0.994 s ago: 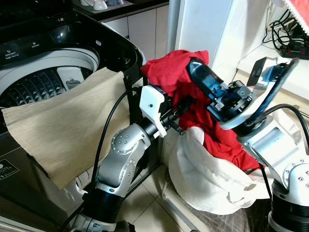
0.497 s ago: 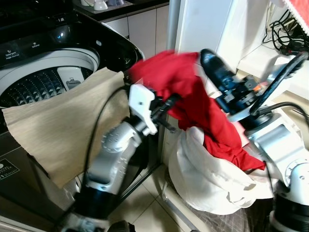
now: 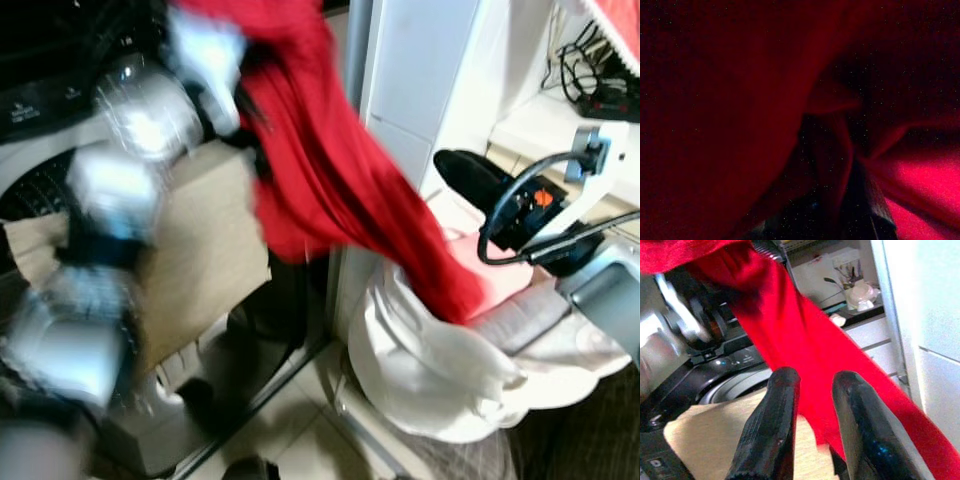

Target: Clothes washing

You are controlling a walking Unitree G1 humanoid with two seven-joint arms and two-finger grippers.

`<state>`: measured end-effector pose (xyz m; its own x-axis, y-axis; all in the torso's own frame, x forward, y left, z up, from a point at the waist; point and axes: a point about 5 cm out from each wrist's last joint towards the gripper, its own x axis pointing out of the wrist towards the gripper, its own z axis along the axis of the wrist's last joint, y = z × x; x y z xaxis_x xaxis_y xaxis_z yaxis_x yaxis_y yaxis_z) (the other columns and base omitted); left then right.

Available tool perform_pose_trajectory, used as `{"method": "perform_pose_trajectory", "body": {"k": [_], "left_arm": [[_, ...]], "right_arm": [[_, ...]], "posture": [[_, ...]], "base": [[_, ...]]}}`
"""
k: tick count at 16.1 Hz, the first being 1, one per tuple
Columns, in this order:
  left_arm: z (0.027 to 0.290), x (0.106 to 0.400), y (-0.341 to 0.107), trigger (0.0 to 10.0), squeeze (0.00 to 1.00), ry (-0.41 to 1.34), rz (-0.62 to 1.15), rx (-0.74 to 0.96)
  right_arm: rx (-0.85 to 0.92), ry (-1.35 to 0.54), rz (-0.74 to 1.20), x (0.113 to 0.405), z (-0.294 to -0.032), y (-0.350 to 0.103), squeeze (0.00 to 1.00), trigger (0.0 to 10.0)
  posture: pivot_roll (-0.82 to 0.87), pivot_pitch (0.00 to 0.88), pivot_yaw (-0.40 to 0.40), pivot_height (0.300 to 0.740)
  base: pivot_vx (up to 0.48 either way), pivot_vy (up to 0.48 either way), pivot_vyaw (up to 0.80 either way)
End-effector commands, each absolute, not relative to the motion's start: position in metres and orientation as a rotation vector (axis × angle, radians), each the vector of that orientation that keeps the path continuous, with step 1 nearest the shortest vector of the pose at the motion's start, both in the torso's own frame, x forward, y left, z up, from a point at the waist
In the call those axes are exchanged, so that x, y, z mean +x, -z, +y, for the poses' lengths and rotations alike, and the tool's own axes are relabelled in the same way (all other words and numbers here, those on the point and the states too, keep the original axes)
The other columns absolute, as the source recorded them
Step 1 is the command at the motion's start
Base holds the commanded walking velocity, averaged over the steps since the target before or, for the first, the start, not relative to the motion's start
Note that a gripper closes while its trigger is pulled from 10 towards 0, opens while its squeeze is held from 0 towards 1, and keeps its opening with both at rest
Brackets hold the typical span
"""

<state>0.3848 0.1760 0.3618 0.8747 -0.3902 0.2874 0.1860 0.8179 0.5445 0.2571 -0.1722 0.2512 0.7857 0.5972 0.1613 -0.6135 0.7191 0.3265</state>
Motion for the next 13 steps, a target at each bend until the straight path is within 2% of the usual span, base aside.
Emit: {"method": "perform_pose_trajectory", "body": {"k": [1, 3, 4, 5, 6, 7, 8, 9, 11, 13], "left_arm": [[0.2, 0.375, -0.424, 0.0, 0.0, 0.071, -0.585, 0.668], [0.22, 0.358, -0.467, 0.0, 0.0, -0.168, -0.714, 0.785], [0.233, 0.343, -0.493, 0.0, 0.0, -0.344, -0.814, 0.843], [0.24, 0.348, -0.49, 0.0, 0.0, -0.362, -0.758, 0.86], [0.243, 0.365, -0.468, 0.0, 0.0, -0.287, -0.627, 0.803], [0.24, 0.392, -0.416, 0.0, 0.0, -0.115, -0.378, 0.701], [0.239, 0.398, -0.402, 2.4, 0.0, -0.078, -0.332, 0.637], [0.235, 0.41, -0.363, 10.0, 0.0, -0.022, -0.189, 0.512], [0.228, 0.419, -0.305, 10.0, 0.0, 0.031, 0.022, 0.295], [0.223, 0.418, -0.254, 10.0, 0.0, 0.052, 0.224, 0.171]], "right_arm": [[0.348, -0.692, -0.072, 0.256, -0.166, -0.255, 0.0, 10.0], [0.344, -0.695, -0.087, 0.255, -0.164, -0.256, 0.0, 10.0], [0.349, -0.695, -0.096, 0.254, -0.162, -0.256, 0.0, 10.0], [0.354, -0.7, -0.094, 0.252, -0.16, -0.254, 0.0, 10.0], [0.352, -0.71, -0.084, 0.252, -0.156, -0.251, 0.0, 10.0], [0.341, -0.74, -0.058, 0.251, -0.148, -0.246, 0.0, 10.0], [0.335, -0.75, -0.05, 0.25, -0.146, -0.244, 0.0, 10.0], [0.322, -0.772, -0.028, 0.249, -0.14, -0.24, 0.0, 10.0], [0.291, -0.809, 0.02, 0.247, -0.131, -0.231, 0.0, 10.0], [0.264, -0.852, 0.065, 0.242, -0.121, -0.224, 0.0, 10.0]], "posture": [[-0.07, 0.0, 0.042, 0.74], [-0.07, 0.0, 0.049, 0.74], [-0.07, 0.0, 0.05, 0.74], [-0.07, 0.0, 0.05, 0.74], [-0.07, 0.0, 0.05, 0.74], [-0.07, 0.0, 0.05, 0.74], [-0.06, 0.0, 0.037, 0.74], [-0.06, 0.0, 0.033, 0.74], [-0.06, 0.0, 0.032, 0.74], [-0.06, 0.0, 0.032, 0.74]], "base": [[0.0, 0.0, 0.0], [0.0, 0.0, 0.0], [0.0, 0.0, 0.0], [0.0, 0.0, 0.0], [0.0, 0.0, 0.0], [0.0, 0.0, 0.0], [0.0, 0.0, 0.0], [0.0, 0.0, 0.0], [0.0, 0.0, 0.0], [0.0, 0.0, 0.0]]}}
